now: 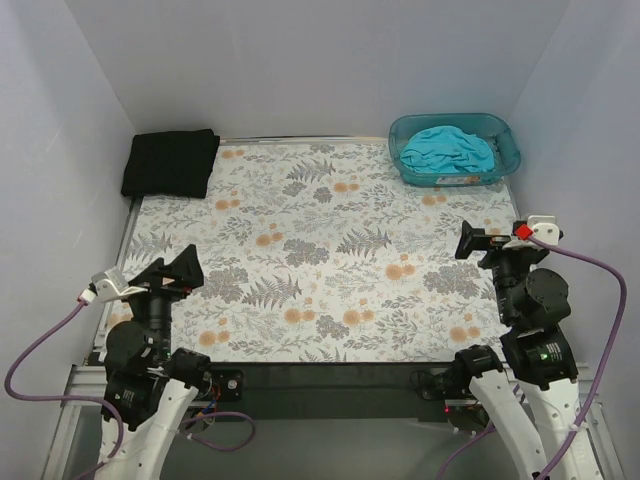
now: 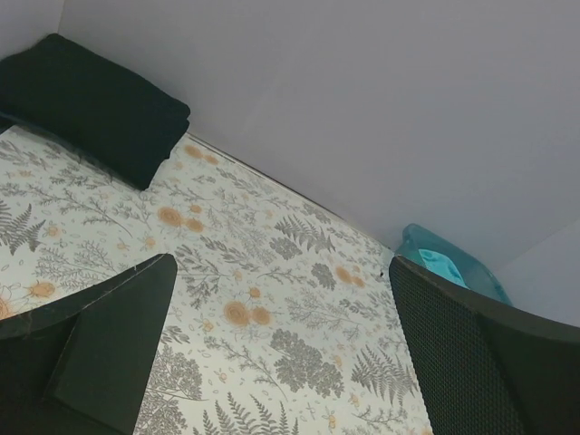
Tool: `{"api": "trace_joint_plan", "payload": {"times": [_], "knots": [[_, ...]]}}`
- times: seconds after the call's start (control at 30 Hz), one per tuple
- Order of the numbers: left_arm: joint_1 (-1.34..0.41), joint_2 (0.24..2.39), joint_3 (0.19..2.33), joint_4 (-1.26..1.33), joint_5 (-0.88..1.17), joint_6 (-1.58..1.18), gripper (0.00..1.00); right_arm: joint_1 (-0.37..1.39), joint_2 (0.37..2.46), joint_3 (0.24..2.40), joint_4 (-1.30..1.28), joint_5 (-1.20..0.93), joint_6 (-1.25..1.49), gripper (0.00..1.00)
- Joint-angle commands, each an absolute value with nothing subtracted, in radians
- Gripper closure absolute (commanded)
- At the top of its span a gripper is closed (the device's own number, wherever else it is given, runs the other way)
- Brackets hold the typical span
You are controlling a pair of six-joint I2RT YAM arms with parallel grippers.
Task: Fold and stack the t-shirts
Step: Grab the tshirt from the pile
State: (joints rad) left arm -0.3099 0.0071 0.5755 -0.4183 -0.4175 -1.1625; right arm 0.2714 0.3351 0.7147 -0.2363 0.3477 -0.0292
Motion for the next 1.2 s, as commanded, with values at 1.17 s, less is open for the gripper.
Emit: {"api": "trace_joint_plan", "payload": {"times": [1.17], "knots": [[-0.31, 0.229, 0.472, -0.341, -0.285, -1.224, 0.02, 0.06, 2.066, 1.722, -0.017, 0.181, -0.044, 0.2]]}}
